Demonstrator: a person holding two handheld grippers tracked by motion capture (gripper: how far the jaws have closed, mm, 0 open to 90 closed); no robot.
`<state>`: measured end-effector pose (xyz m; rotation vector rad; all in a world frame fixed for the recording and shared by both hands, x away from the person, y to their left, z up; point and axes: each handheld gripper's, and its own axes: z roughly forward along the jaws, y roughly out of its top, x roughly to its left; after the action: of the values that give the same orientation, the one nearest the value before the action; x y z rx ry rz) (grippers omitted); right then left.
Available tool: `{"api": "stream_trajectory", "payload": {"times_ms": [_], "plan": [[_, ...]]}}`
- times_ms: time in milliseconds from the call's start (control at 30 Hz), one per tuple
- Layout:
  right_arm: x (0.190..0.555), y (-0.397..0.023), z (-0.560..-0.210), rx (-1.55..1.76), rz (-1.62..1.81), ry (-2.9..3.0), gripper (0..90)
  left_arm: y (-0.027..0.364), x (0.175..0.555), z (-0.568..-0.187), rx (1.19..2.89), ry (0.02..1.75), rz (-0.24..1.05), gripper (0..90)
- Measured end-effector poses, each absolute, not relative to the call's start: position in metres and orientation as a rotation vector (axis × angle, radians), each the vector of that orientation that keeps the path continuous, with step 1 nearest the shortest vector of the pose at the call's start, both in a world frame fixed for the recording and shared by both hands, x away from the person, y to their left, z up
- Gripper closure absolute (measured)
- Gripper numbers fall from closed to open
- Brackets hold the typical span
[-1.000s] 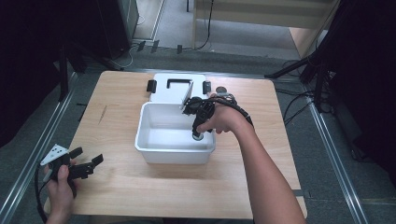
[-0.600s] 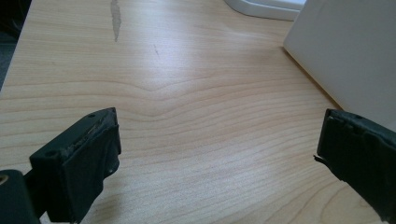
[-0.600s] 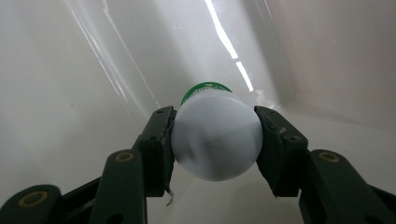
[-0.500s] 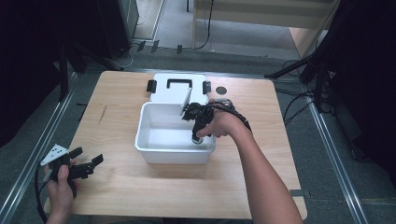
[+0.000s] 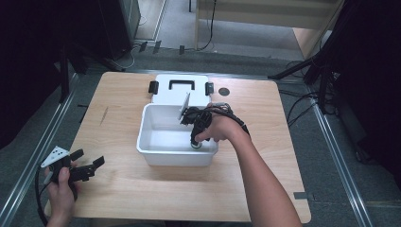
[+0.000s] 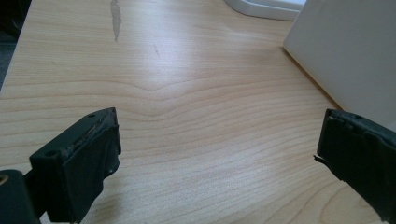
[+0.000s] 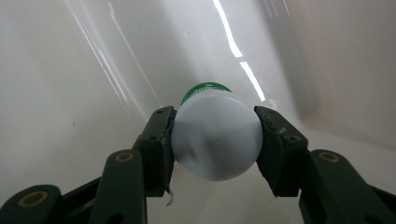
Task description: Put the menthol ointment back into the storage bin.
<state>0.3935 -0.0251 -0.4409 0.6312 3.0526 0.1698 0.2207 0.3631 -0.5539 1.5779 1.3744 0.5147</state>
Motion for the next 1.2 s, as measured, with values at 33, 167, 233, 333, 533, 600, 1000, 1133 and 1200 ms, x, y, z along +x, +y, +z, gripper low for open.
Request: {"api": "stream_trajectory", "payload": {"times_ms": [33,167,233,333,533,600,1000,1133,1200], "plan": [[0.393,-0.024,-0.442,0.631,0.166,3.057,51.7,0.363,0.221,-0.554,1.578,1.375,0.514,0.3],[0.393,-0.021,-0.445,0.618,0.164,3.062,51.7,0.363,0.221,-0.554,1.579,1.376,0.515,0.3],[0.393,-0.021,-0.448,0.613,0.16,3.065,51.7,0.363,0.221,-0.554,1.577,1.375,0.514,0.3],[0.393,-0.022,-0.452,0.608,0.155,3.069,51.7,0.363,0.221,-0.554,1.577,1.375,0.513,0.3],[0.392,-0.023,-0.46,0.58,0.12,3.079,51.7,0.363,0.221,-0.554,1.579,1.378,0.512,0.3],[0.392,-0.022,-0.462,0.574,0.103,3.081,51.7,0.363,0.221,-0.554,1.577,1.379,0.512,0.3],[0.392,-0.018,-0.466,0.596,0.002,3.083,51.3,0.364,0.221,-0.554,1.576,1.378,0.511,0.3],[0.392,-0.019,-0.465,0.599,0.012,3.087,50.6,0.364,0.221,-0.554,1.576,1.378,0.511,0.3],[0.392,-0.019,-0.465,0.599,0.012,3.087,50.7,0.364,0.221,-0.554,1.576,1.377,0.511,0.3]]}}
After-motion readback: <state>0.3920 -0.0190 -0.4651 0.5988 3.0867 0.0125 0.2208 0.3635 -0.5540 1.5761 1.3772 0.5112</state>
